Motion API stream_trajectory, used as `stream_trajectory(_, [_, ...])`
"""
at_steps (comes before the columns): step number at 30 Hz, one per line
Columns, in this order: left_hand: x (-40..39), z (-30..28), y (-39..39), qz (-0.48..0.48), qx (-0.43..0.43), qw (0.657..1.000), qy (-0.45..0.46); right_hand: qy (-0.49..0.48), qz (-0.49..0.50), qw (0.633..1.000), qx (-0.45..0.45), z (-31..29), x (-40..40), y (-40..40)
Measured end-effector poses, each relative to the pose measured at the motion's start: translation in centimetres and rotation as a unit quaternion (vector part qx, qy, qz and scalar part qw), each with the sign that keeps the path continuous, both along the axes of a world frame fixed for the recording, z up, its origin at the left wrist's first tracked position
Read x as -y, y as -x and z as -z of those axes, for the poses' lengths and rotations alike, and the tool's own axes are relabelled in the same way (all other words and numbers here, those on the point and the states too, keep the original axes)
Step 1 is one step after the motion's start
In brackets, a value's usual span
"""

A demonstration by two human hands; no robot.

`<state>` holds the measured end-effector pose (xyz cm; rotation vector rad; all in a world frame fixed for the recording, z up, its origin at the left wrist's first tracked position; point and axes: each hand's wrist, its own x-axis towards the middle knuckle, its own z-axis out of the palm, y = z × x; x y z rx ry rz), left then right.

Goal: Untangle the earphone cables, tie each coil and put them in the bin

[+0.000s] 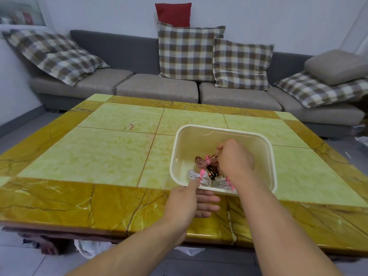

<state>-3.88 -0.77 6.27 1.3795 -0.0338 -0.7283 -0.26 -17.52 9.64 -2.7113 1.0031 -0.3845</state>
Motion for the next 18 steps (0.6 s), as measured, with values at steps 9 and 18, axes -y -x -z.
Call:
stream_trajectory(9, [3.0, -2.1, -3.0, -0.044, 0.031, 0.998, 0.024, 0.053, -0.014, 0.993, 0.106, -2.8, 0.6, 3.8])
stream_trajectory(18, [5.0, -2.5, -5.3, -0.038, 0.001, 0.999, 0.031, -0.108, -0.072, 0.967, 0.221, -4.9, 1.8, 7.3])
